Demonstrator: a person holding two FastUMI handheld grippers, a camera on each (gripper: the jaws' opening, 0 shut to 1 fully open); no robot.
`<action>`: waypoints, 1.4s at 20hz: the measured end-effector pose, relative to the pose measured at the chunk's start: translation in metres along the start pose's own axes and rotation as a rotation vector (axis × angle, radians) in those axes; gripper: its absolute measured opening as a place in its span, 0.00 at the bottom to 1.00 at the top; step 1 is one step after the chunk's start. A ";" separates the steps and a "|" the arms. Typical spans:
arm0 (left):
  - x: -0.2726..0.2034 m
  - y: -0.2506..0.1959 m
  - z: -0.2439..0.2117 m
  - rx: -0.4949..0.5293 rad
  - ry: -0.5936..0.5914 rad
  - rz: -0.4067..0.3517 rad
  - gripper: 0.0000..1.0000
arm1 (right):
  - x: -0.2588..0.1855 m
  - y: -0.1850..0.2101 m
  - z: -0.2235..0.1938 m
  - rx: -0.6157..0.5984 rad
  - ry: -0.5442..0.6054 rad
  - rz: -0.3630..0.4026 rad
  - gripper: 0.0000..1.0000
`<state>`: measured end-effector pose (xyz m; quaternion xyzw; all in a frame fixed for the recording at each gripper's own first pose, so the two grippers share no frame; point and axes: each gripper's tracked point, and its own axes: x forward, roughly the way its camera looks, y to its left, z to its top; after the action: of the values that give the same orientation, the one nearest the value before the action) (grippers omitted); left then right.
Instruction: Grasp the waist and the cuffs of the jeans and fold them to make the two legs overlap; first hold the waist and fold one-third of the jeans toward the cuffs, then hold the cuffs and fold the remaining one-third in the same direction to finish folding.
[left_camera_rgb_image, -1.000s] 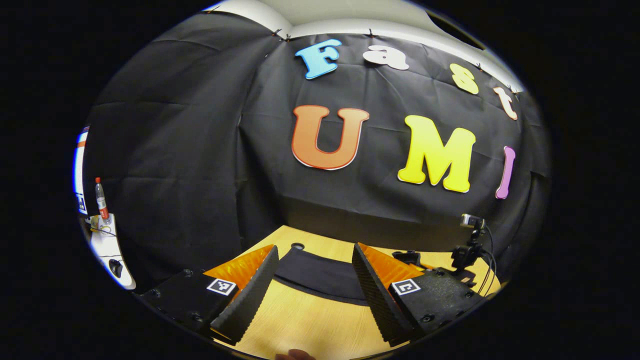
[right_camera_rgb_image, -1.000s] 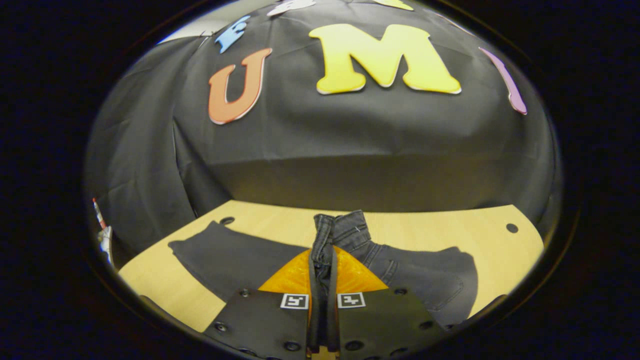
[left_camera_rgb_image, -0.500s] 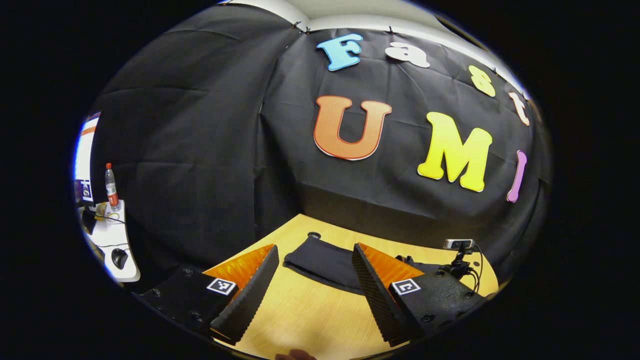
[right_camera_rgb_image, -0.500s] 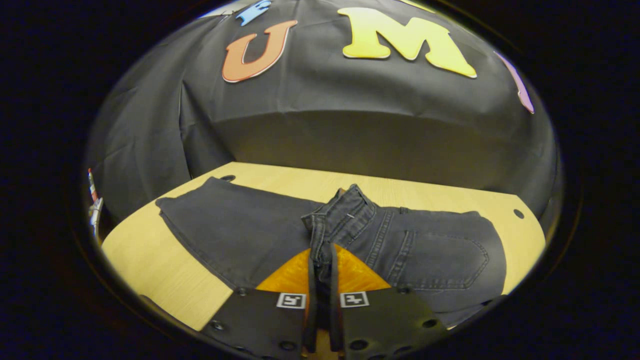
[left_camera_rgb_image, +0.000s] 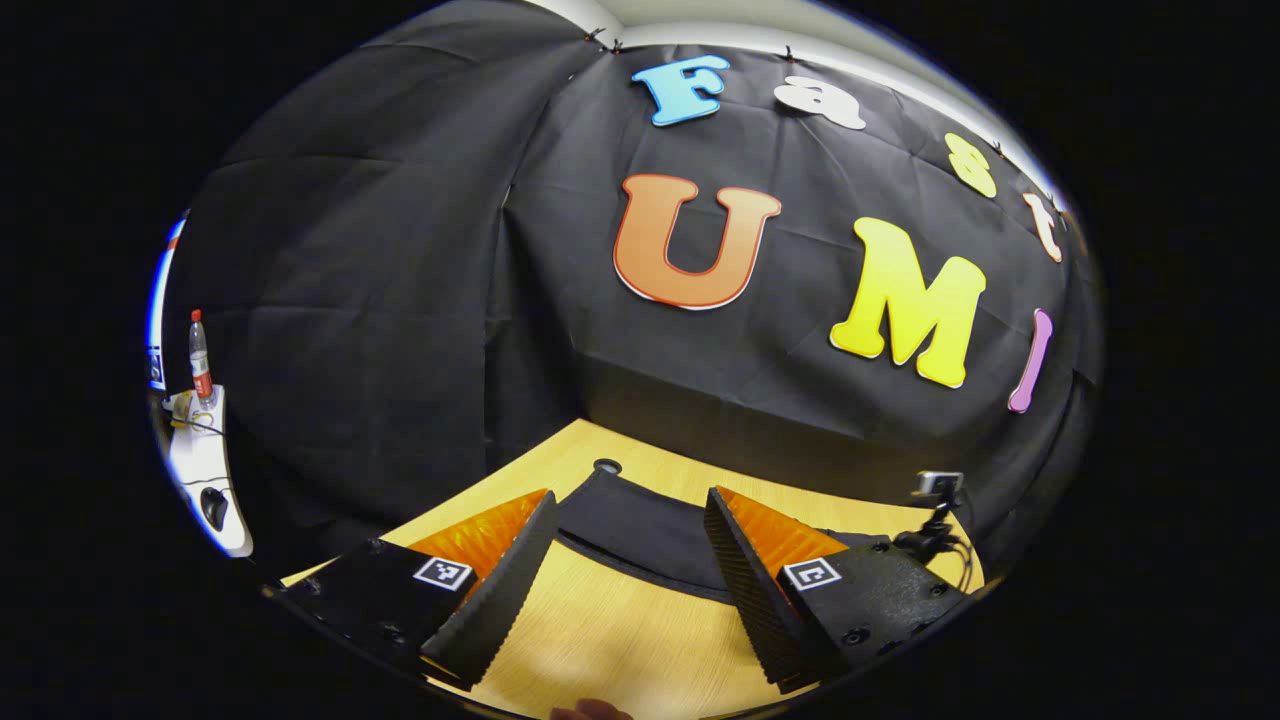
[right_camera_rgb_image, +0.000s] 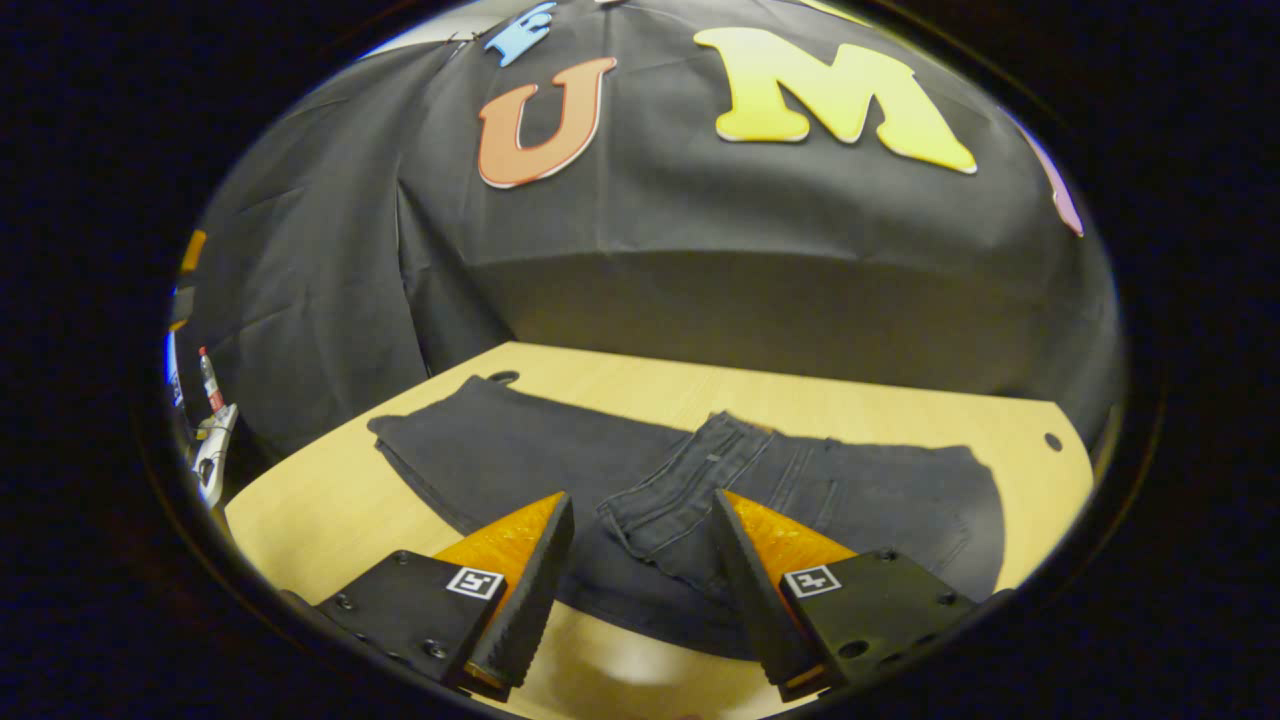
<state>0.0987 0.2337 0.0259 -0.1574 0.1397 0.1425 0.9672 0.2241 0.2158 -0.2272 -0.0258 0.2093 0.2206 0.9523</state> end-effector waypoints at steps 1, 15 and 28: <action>0.012 0.001 -0.009 -0.021 0.029 -0.010 0.97 | -0.010 -0.006 0.015 -0.003 -0.028 -0.005 0.84; 0.174 0.063 -0.153 -0.659 0.465 0.188 0.98 | -0.163 -0.179 0.164 0.038 -0.308 -0.245 0.83; 0.242 0.077 -0.163 -0.742 0.527 0.291 0.88 | -0.197 -0.264 0.171 0.141 -0.300 -0.392 0.84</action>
<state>0.2600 0.3037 -0.2191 -0.5017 0.3403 0.2720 0.7473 0.2432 -0.0784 -0.0025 0.0335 0.0715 0.0181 0.9967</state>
